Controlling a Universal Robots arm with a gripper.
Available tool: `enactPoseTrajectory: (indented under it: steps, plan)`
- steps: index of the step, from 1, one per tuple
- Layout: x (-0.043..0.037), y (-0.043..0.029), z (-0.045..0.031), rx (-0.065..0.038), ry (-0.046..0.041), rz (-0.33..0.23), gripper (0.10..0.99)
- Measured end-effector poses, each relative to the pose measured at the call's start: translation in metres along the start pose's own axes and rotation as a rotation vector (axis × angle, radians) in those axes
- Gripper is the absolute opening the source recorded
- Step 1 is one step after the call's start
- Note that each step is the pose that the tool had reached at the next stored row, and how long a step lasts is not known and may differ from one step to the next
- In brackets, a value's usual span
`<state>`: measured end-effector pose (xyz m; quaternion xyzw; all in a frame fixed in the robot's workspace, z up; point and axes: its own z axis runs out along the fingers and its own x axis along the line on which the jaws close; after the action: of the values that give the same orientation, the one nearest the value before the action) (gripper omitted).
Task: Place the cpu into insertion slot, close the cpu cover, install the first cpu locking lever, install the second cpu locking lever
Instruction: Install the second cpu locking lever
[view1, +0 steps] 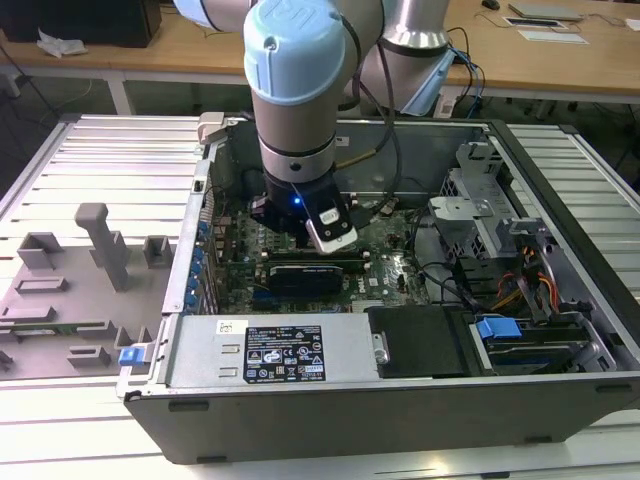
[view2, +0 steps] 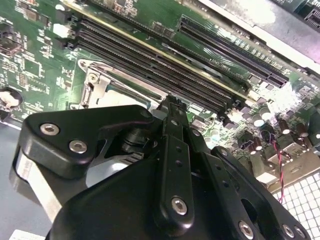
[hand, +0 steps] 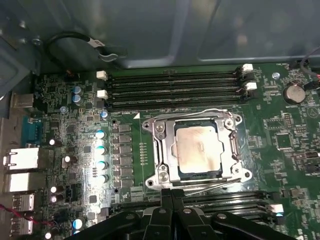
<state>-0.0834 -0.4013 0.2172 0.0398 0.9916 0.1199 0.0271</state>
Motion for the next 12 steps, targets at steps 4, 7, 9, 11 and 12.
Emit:
enactPoseTrajectory:
  steps: [4, 7, 9, 11, 12]
  plan:
    - [0.004, -0.0013, 0.0042, -0.014, 0.0008, 0.001, 0.106]
    - [0.009, -0.003, 0.0091, -0.02, 0.0014, 0.001, 0.106]
    - [0.0098, -0.0029, 0.0111, -0.025, 0.0018, 0.001, 0.106]
    - [0.0101, -0.0016, 0.0121, -0.025, 0.0019, 0.001, 0.106]
    - [0.0103, -0.001, 0.0126, -0.025, 0.0019, 0.001, 0.106]
